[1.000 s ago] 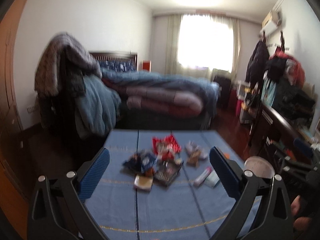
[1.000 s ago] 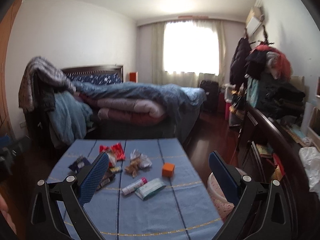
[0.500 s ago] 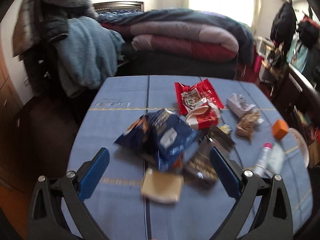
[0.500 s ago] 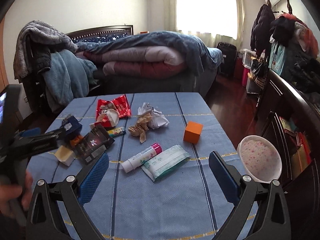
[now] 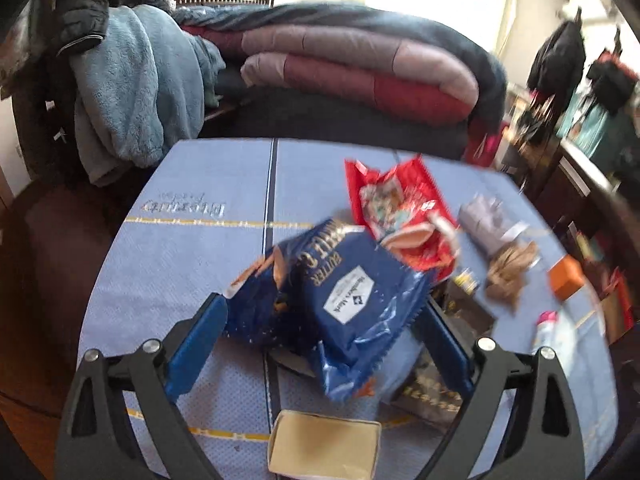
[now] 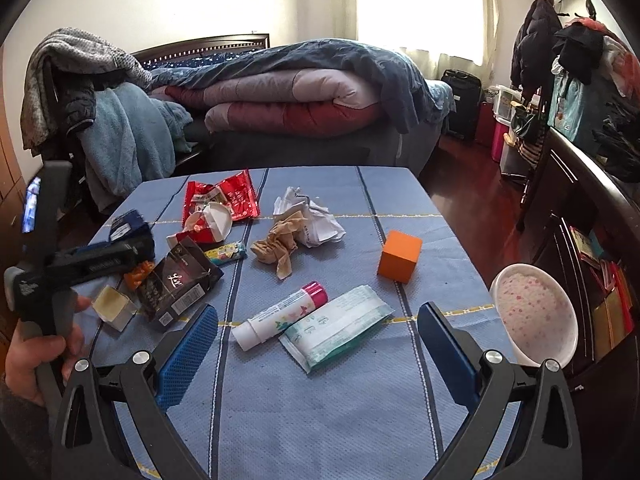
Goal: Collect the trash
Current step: 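Grasp the blue chip bag with the left tool while the right tool grasps the dark wrapper, then carry both wrappers to the pink-dotted wastebasket and open both tools to drop them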
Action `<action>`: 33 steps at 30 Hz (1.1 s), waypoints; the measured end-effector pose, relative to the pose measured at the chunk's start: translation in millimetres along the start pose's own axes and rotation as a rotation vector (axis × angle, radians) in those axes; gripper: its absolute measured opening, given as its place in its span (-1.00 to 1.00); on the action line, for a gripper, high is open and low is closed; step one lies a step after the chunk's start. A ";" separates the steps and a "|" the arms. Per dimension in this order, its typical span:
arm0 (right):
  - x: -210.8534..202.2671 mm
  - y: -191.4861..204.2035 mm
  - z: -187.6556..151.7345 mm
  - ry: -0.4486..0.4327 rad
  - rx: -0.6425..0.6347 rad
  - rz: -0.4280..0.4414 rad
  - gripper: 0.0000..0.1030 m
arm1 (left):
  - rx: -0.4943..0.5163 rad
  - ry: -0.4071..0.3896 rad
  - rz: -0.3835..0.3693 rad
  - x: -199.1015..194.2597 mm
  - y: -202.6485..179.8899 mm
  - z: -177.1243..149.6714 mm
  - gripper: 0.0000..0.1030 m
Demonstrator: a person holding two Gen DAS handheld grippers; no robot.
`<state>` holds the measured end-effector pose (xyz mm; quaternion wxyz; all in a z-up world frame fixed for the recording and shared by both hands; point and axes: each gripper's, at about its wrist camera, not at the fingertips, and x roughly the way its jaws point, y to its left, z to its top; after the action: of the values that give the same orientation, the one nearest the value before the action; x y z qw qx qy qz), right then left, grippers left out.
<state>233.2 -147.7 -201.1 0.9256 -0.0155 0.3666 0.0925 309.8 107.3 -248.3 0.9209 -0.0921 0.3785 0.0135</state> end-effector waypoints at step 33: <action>120.3 115.8 25.4 0.181 -0.173 0.199 0.93 | -0.093 -0.243 -0.012 -90.9 30.5 -9.0 -0.63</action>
<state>315.1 -12.2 -260.0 0.8702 -0.0671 0.4390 0.2135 235.8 139.8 -195.9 0.9549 -0.1344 0.2624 0.0366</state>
